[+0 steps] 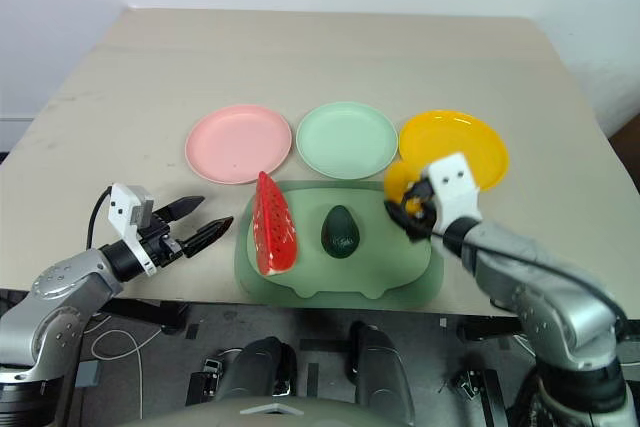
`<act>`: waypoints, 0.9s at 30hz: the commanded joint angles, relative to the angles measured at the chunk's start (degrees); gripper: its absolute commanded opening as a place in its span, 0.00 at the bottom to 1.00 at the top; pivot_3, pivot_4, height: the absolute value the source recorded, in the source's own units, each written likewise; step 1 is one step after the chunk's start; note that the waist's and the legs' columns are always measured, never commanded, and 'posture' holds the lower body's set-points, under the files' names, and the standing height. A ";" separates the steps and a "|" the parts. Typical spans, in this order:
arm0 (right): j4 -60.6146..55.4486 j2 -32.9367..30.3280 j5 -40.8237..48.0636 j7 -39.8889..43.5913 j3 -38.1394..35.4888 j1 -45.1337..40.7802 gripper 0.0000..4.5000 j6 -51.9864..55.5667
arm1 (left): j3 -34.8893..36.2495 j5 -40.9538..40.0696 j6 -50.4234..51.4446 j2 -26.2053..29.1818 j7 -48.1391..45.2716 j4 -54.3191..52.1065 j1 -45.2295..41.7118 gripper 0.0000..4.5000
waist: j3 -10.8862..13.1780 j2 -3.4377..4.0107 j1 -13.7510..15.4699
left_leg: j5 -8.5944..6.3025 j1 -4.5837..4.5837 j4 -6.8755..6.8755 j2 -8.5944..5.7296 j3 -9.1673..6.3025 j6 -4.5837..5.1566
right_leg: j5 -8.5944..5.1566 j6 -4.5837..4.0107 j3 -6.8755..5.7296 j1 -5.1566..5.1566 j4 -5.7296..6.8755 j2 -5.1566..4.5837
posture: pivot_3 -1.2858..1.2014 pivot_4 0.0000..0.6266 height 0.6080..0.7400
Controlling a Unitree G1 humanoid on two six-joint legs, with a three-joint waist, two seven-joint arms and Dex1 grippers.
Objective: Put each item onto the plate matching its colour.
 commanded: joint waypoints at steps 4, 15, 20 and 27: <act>29.20 -3.00 -17.47 6.63 8.29 -13.18 0.70 -15.71 | 0.65 -0.21 -0.48 -0.35 1.39 -2.19 -0.51 1.00 | 0.00 -0.01 -0.06 | 0.00 0.00 0.01 -0.11 0.04 0.01 | 0.01 -0.01 0.01 0.02 -0.02 0.00 | 0.52 0.24 1.00; 44.39 -2.76 -27.79 16.88 11.02 -18.08 1.00 -27.90 | 1.16 -0.42 -0.66 -1.39 3.25 -4.18 1.10 1.00 | 0.01 0.01 -0.07 | 0.00 -0.03 -0.03 -0.04 0.07 0.02 | 0.13 0.19 0.02 -0.03 0.00 -0.01 | 0.52 0.24 1.00; 34.72 -3.02 -28.10 16.67 5.73 -14.72 1.00 -33.08 | 0.63 -0.23 -0.64 -1.28 3.15 -4.37 1.51 1.00 | 0.02 0.03 0.06 | 0.00 -0.04 -0.02 -0.02 0.06 0.02 | 0.13 0.19 0.01 -0.03 0.00 -0.02 | 0.52 0.24 1.00; 1.69 -3.58 -4.62 26.76 -4.79 0.36 1.00 -17.73 | 0.60 -0.21 -0.40 -0.21 2.00 -2.95 0.58 1.00 | 0.01 0.01 0.13 | -0.01 -0.03 -0.05 0.04 -0.05 0.02 | 0.11 0.21 -0.08 0.00 -0.01 -0.01 | 0.52 0.24 1.00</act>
